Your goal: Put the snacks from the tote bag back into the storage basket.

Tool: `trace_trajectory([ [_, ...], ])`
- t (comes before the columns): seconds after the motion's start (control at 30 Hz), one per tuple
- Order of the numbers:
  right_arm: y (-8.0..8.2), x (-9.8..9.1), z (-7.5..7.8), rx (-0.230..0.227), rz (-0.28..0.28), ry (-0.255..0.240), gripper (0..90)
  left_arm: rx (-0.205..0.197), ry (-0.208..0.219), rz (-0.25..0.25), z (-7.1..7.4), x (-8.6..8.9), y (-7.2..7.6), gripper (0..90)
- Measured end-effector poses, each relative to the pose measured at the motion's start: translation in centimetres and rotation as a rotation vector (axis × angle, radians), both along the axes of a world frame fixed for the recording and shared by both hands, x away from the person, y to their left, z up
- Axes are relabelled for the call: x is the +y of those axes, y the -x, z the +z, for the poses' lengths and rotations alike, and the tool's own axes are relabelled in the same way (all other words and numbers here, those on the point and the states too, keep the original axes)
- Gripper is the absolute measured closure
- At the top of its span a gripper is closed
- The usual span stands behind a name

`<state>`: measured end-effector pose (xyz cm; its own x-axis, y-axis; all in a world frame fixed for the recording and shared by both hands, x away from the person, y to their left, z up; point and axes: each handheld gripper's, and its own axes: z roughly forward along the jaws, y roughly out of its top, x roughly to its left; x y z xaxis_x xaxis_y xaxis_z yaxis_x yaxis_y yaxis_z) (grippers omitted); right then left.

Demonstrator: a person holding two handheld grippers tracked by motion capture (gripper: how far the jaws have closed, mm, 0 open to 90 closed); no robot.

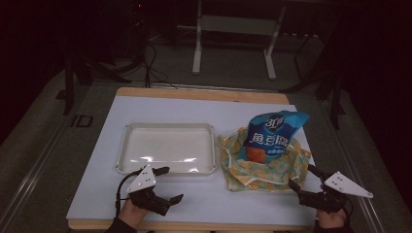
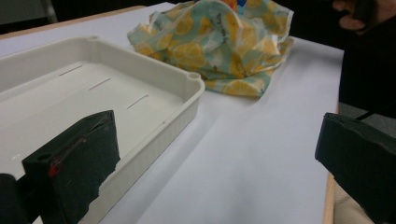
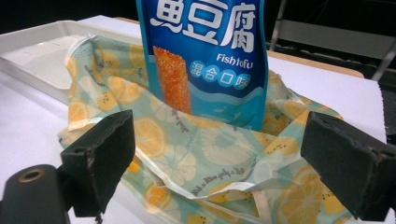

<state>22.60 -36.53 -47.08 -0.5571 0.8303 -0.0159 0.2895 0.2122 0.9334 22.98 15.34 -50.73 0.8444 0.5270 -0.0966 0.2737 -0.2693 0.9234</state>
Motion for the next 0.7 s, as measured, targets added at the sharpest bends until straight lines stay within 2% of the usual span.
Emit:
trace_trajectory([
  [0.13,0.0,-0.2,0.0,0.01,0.015,-0.01,9.9,0.013,-0.006,-0.005,0.0,0.0,0.0,0.1],
  [0.17,0.1,-0.3,0.0,0.014,0.021,-0.013,9.9,0.038,-0.011,-0.01,0.1,-0.1,0.0,0.1],
  [0.2,0.2,-0.6,0.1,0.038,0.033,-0.02,9.9,0.046,-0.022,-0.01,0.1,0.0,0.1,0.1],
  [0.23,0.2,-0.7,0.1,0.039,0.039,-0.026,9.9,0.048,-0.025,-0.018,0.2,0.1,0.2,0.1],
  [0.27,0.2,-0.8,0.0,0.05,0.068,-0.035,9.9,0.048,-0.025,-0.018,0.2,0.1,0.2,0.1],
  [0.3,0.3,-0.8,0.0,0.056,0.071,-0.014,9.9,0.072,-0.015,-0.036,0.3,0.3,0.2,0.1],
  [0.37,0.3,-0.7,-0.1,0.068,0.086,0.0,9.9,0.083,-0.023,-0.037,0.4,0.5,0.2,0.1],
  [0.5,0.5,-0.7,0.1,0.057,0.104,0.005,9.9,0.111,-0.028,-0.057,0.8,0.4,0.1,0.2],
  [0.6,0.6,-0.4,0.4,0.049,0.12,0.007,10.0,0.117,-0.028,-0.079,1.2,-0.1,0.0,0.1],
  [0.7,0.6,-0.3,0.8,0.045,0.139,0.006,10.3,0.117,-0.051,-0.092,1.4,-0.8,-0.1,0.1],
])
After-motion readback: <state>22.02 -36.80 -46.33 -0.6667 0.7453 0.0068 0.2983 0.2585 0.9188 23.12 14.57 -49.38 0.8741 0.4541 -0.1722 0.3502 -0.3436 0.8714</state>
